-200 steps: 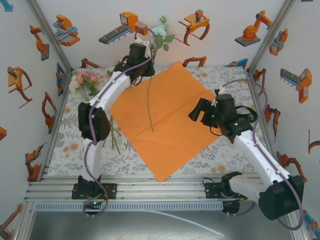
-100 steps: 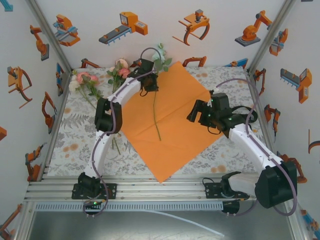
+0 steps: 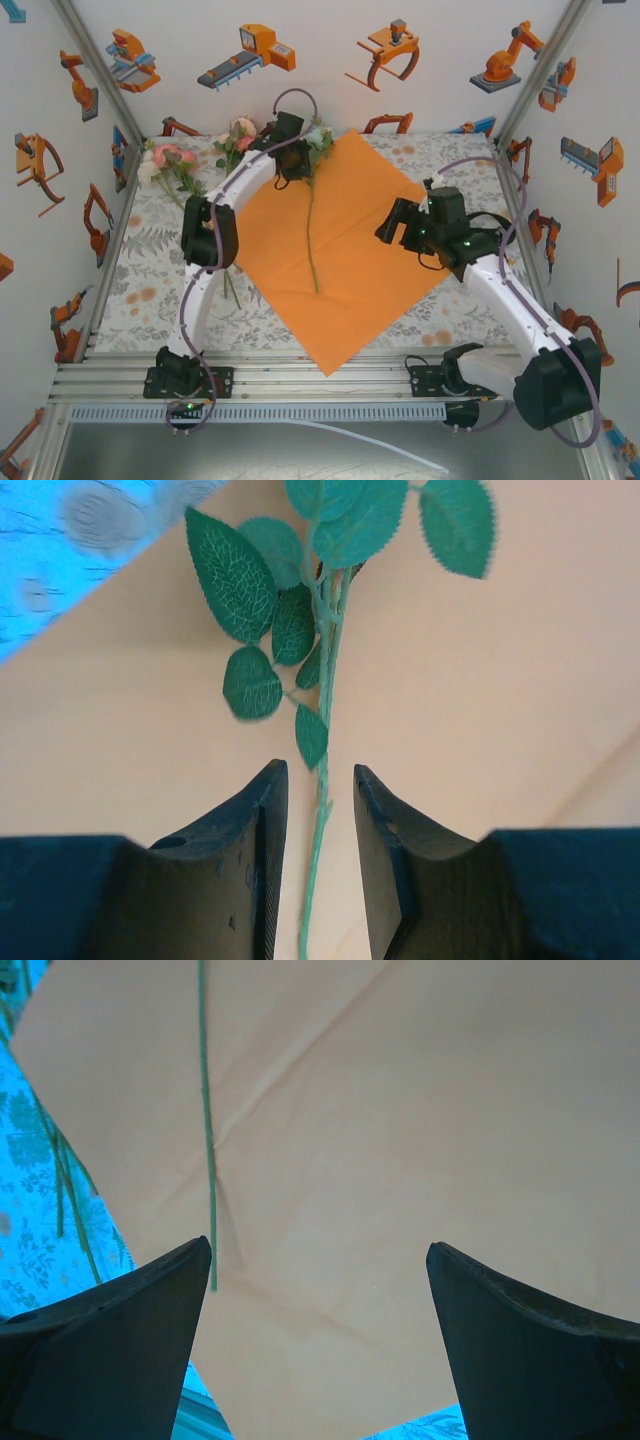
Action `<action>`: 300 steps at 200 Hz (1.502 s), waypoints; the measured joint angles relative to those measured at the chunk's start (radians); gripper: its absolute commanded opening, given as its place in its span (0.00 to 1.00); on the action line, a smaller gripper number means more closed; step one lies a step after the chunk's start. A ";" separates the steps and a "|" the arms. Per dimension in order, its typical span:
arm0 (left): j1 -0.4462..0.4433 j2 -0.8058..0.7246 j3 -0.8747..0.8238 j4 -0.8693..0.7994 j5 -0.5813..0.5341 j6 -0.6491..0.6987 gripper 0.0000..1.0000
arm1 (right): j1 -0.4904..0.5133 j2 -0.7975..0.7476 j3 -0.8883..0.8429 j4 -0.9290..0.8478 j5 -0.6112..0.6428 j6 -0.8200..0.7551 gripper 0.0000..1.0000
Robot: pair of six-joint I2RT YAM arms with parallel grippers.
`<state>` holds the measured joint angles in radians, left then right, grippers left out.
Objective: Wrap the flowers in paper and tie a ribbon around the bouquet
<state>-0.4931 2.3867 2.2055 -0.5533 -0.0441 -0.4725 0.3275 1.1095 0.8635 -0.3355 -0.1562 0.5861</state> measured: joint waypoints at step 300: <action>0.396 0.055 -0.059 -0.123 0.017 0.147 0.25 | -0.004 -0.006 -0.027 -0.019 0.019 0.011 0.80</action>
<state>-0.0971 2.4413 2.1464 -0.6765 -0.0273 -0.3252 0.3237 1.1030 0.8368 -0.3550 -0.1371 0.5968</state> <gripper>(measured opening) 0.310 0.797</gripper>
